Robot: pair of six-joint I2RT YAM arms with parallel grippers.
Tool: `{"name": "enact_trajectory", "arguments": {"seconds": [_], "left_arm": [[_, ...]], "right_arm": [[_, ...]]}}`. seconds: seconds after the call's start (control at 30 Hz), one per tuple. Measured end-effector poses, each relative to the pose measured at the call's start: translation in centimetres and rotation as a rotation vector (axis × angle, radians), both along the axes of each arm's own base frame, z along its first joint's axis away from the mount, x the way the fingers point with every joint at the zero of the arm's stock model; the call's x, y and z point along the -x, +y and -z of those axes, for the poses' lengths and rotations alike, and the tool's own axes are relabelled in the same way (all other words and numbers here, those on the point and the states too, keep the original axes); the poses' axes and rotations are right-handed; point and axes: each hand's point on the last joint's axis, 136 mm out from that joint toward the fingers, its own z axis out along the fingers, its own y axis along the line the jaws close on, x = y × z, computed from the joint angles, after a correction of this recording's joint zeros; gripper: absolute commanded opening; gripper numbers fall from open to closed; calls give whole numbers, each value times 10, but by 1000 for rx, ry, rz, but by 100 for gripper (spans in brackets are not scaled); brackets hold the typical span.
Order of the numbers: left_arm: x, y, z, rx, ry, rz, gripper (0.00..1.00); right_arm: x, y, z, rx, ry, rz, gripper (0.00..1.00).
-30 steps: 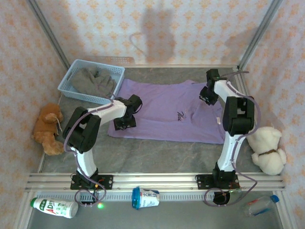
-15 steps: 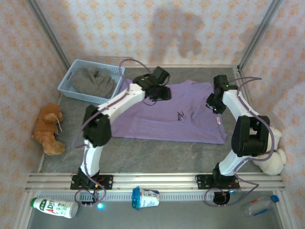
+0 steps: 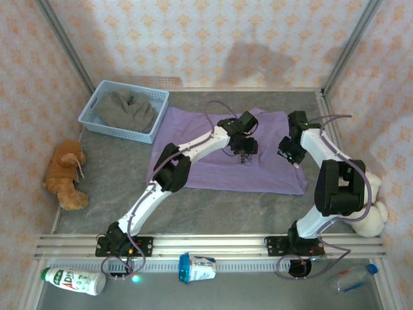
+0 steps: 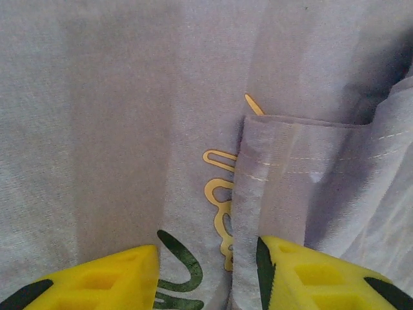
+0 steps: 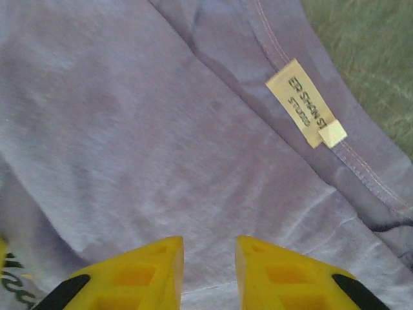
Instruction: Fold and stack the mixed laundry pile
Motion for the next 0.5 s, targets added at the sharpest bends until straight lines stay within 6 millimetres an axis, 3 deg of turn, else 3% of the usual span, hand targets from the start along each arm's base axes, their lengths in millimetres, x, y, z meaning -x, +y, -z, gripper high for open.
{"name": "enact_trajectory", "arguments": {"seconds": [0.37, 0.5], "left_arm": [[-14, -18, -22, 97, -50, -25, 36], [-21, -24, -20, 114, -60, -32, 32]], "right_arm": [[10, -3, 46, -9, 122, 43, 25], [9, -3, 46, -10, 120, 43, 25]]}}
